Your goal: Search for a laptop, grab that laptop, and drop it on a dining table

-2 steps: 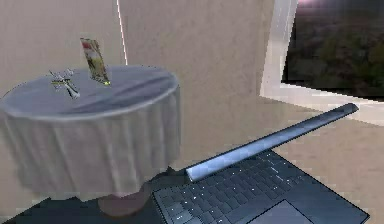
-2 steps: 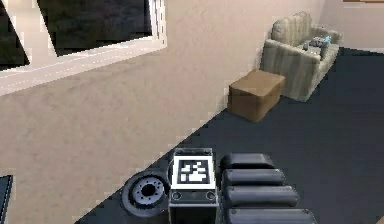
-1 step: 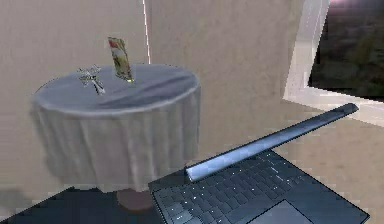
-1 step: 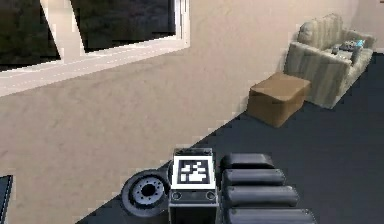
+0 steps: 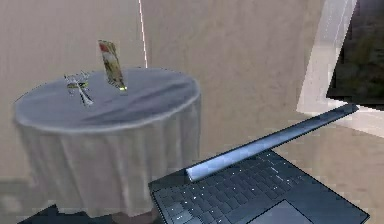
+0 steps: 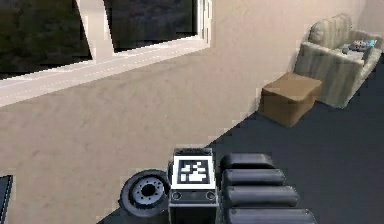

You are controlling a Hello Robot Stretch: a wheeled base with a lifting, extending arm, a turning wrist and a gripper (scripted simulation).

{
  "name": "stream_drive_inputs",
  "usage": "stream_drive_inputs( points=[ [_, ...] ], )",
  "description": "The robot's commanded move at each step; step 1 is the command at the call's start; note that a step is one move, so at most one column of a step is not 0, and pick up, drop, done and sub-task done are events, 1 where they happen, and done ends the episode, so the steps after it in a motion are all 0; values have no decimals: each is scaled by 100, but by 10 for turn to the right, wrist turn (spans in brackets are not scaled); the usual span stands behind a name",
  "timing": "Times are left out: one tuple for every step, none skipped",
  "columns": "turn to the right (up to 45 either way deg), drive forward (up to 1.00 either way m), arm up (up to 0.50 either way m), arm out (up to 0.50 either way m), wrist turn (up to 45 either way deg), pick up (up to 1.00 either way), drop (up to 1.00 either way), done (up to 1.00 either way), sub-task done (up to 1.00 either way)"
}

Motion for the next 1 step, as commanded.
stream_drive_inputs(
  points=[
    [90, 0, 0, 0, 0, 0, 0, 0, 0]
  ],
)
